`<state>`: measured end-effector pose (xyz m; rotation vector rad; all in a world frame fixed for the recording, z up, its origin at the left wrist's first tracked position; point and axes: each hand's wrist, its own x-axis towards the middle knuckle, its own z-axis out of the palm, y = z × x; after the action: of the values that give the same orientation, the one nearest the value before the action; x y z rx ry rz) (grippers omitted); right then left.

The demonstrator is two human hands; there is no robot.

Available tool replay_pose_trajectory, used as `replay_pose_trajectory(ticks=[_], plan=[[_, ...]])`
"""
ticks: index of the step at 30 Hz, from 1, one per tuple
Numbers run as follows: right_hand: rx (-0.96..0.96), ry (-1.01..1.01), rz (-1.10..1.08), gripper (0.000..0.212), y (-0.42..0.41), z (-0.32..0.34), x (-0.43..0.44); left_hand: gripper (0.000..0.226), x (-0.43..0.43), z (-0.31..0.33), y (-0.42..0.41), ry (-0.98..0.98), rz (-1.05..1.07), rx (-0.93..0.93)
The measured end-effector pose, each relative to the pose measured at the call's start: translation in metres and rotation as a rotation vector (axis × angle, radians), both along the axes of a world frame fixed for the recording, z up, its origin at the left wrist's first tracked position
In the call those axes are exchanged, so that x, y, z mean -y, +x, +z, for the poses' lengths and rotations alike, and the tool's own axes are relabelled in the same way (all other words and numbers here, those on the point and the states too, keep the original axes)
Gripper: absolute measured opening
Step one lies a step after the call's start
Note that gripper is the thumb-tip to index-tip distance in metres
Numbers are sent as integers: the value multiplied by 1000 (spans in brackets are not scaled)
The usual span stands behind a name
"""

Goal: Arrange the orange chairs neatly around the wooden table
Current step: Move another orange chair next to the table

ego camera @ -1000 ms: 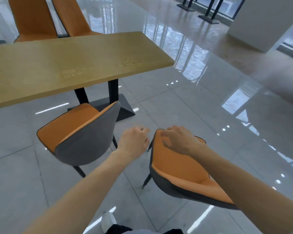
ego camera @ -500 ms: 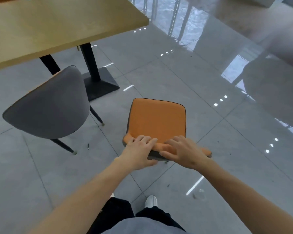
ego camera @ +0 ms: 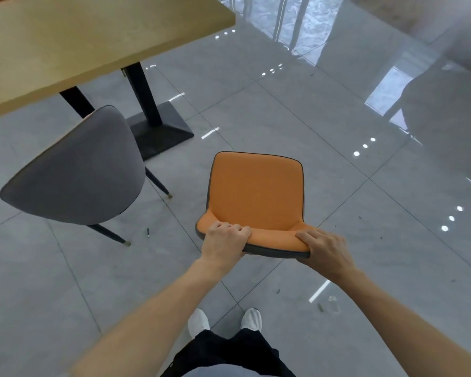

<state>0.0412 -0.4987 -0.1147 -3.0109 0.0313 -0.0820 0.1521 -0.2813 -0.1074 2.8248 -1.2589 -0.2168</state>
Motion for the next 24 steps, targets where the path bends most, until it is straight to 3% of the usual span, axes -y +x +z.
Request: replay_pose_trajectory(ticks=[9,15,24], plan=[[159,28,58,18,20,-17,6,24,-4,-12,19,-31,41,-1],[129,41,61,11,64,-27,14,22,0,-15,54,-20,137,18],[132,-37,222,23,163,-14,17,31,-9,-14,120,-22,278,9]])
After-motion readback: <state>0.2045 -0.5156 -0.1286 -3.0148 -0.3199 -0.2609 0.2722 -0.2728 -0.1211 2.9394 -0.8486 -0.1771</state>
